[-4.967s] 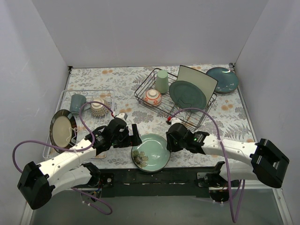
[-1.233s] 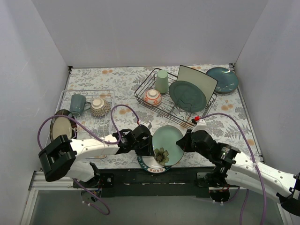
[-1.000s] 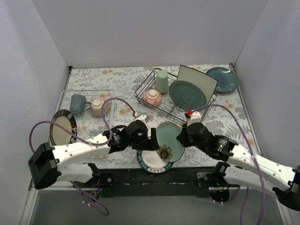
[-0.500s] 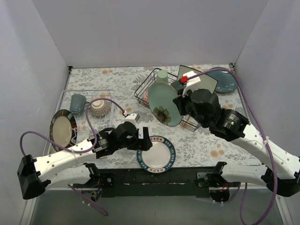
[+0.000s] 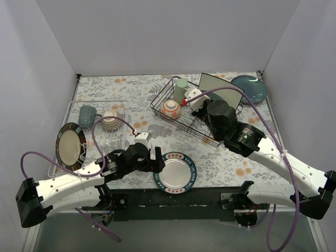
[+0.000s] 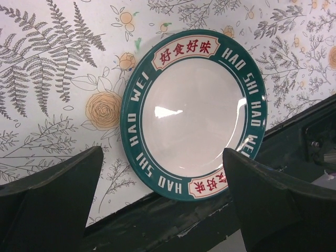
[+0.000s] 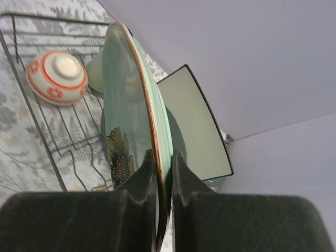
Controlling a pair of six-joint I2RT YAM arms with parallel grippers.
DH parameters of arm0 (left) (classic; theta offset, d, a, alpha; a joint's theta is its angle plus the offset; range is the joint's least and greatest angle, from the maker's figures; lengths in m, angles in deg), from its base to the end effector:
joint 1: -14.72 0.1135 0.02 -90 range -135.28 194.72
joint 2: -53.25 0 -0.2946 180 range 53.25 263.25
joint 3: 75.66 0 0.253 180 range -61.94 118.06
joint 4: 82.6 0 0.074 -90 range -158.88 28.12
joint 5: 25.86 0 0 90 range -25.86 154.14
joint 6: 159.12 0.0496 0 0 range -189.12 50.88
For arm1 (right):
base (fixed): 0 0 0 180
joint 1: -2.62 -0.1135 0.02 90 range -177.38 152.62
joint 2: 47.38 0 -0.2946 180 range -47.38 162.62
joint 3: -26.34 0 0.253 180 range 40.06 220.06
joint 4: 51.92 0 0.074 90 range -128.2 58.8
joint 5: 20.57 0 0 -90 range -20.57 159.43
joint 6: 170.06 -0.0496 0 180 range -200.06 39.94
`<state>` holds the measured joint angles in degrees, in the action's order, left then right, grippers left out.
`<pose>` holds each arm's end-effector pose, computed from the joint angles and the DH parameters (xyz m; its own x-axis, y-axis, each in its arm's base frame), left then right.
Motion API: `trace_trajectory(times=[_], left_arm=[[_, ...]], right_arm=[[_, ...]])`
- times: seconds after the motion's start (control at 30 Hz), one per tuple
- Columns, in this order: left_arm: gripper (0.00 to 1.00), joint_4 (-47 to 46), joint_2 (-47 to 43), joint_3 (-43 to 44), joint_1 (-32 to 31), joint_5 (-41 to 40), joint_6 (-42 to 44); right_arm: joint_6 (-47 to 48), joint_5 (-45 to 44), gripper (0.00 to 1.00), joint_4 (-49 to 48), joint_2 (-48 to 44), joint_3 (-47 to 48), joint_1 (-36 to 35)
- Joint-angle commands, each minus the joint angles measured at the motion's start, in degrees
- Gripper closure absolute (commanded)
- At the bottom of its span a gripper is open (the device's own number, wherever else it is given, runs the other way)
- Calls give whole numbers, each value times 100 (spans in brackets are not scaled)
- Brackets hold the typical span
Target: Load the mixed dishes into the dish rack
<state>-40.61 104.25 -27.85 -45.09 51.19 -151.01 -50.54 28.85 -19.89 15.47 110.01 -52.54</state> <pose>0.0968 -0.1443 0.2416 -0.8056 -0.5339 -0.2568 -0.2455 0.6954 -0.6754 0.1588 0.1716 0.4439 0.0309 -0.6107 -0.7913 -0.2799 0.7547 -0.5934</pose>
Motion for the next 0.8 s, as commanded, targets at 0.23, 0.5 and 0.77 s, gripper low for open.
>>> trace_trajectory(times=[0.23,0.5,0.77], left_arm=[[2,-50,-310,-113,-22,-340,6],[2,-41,-442,-148,-22,-340,-55],[2,-50,-635,-201,-22,-375,-99]], right_arm=[[1530,-3,99,-1250,122,-472,734],[1548,515,99,-1479,183,-974,1042],[1522,630,99,-1497,465,-1089,1103]])
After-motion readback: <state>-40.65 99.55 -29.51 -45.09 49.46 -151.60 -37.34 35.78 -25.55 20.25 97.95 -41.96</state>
